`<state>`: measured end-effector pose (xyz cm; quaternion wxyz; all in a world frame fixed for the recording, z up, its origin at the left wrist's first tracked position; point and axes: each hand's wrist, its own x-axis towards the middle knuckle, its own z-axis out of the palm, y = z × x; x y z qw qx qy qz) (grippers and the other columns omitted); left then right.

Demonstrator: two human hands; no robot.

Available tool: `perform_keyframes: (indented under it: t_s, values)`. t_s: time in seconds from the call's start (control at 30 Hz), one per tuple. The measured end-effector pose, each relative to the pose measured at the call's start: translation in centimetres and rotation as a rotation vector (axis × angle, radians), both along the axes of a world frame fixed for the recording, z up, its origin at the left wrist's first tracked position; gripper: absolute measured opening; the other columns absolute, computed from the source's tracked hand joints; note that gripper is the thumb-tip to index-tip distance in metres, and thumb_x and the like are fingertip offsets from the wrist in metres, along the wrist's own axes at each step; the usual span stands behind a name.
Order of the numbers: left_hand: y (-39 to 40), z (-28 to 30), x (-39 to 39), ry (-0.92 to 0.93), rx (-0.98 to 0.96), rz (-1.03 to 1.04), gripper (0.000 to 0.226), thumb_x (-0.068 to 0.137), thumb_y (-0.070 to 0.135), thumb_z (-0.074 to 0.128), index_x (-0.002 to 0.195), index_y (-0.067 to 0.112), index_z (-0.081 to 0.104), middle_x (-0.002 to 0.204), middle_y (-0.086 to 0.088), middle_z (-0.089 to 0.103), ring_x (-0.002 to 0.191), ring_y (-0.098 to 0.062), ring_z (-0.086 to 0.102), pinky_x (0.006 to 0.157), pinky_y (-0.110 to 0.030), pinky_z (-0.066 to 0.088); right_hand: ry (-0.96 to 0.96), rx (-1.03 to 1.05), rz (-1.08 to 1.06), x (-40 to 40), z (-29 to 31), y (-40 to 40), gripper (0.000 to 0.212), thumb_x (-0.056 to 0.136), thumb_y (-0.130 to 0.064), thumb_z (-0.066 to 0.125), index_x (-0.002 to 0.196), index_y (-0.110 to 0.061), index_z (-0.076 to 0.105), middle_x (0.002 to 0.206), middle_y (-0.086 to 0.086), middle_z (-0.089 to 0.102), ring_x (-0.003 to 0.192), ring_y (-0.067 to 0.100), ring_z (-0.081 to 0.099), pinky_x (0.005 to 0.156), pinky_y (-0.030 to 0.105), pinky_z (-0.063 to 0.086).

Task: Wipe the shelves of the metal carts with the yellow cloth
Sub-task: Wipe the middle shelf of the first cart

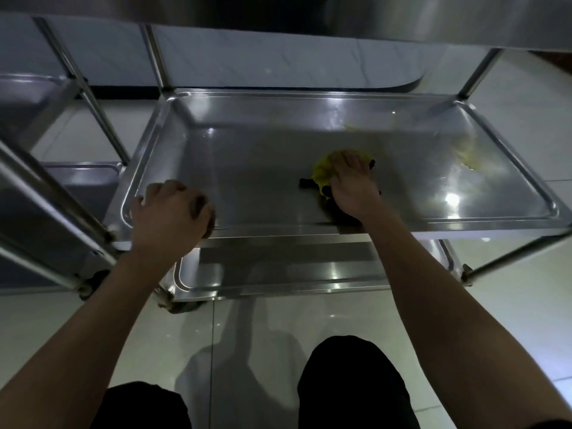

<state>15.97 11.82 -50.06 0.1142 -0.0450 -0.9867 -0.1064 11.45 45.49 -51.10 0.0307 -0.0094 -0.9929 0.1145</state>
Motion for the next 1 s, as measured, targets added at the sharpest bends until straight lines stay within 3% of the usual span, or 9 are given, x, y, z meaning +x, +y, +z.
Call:
perform_keyframes:
  t_s: [0.2, 0.4, 0.6, 0.7, 0.83, 1.0]
  values:
    - [-1.0, -1.1, 0.9, -0.005, -0.062, -0.034, 0.034, 0.094, 0.053, 0.048, 0.120, 0.037, 0.063, 0.129, 0.008, 0.059, 0.123, -0.028, 0.051, 0.102, -0.054, 0.037, -0.026, -0.033, 0.123, -3.9, -0.1, -7.9, 0.057, 0.100, -0.027, 0.040, 0.154, -0.016, 0.024, 0.160, 0.011, 0.022, 0.147, 0.034, 0.018, 0.119, 0.050, 0.017]
    - [-1.9, -1.8, 1.2, 0.021, -0.040, -0.032, 0.039, 0.093, 0.059, 0.041, 0.124, 0.041, 0.058, 0.130, 0.016, 0.058, 0.126, -0.018, 0.049, 0.105, -0.056, 0.034, -0.095, -0.111, 0.285, -8.1, -0.6, -17.1, 0.053, 0.102, -0.032, 0.031, 0.154, -0.026, 0.024, 0.163, 0.008, 0.016, 0.150, 0.032, 0.010, 0.121, 0.047, 0.014]
    - [-3.3, -2.5, 1.5, 0.022, -0.077, -0.020, 0.049, 0.094, 0.061, 0.034, 0.135, 0.041, 0.053, 0.140, 0.015, 0.053, 0.133, -0.015, 0.045, 0.104, -0.054, 0.033, -0.028, -0.155, 0.556, -10.5, -0.1, -25.4, 0.046, 0.100, -0.023, 0.043, 0.145, -0.014, 0.043, 0.149, 0.015, 0.039, 0.140, 0.032, 0.031, 0.116, 0.039, 0.020]
    - [-3.9, -2.7, 1.9, 0.032, -0.062, -0.022, 0.048, 0.096, 0.059, 0.036, 0.135, 0.040, 0.055, 0.140, 0.014, 0.054, 0.132, -0.016, 0.047, 0.105, -0.056, 0.033, -0.037, -0.176, 0.648, -10.5, 0.2, -28.5, 0.047, 0.100, -0.023, 0.046, 0.146, -0.012, 0.043, 0.149, 0.016, 0.040, 0.141, 0.033, 0.032, 0.118, 0.041, 0.022]
    - [-4.2, -2.6, 2.2, 0.034, -0.052, -0.035, 0.047, 0.096, 0.057, 0.038, 0.134, 0.036, 0.056, 0.136, 0.013, 0.056, 0.126, -0.017, 0.051, 0.104, -0.058, 0.035, -0.052, -0.212, 0.650, -9.9, 0.2, -29.9, 0.048, 0.101, -0.026, 0.046, 0.149, -0.020, 0.040, 0.157, 0.009, 0.031, 0.145, 0.027, 0.025, 0.118, 0.043, 0.021]
    - [-3.9, -2.1, 2.3, -0.012, -0.066, -0.039, 0.048, 0.095, 0.058, 0.035, 0.134, 0.038, 0.053, 0.137, 0.008, 0.053, 0.127, -0.023, 0.048, 0.103, -0.058, 0.035, 0.055, -0.284, 0.575, -9.7, -0.2, -26.8, 0.045, 0.097, -0.018, 0.048, 0.142, -0.015, 0.049, 0.150, 0.009, 0.042, 0.140, 0.027, 0.034, 0.113, 0.036, 0.026]
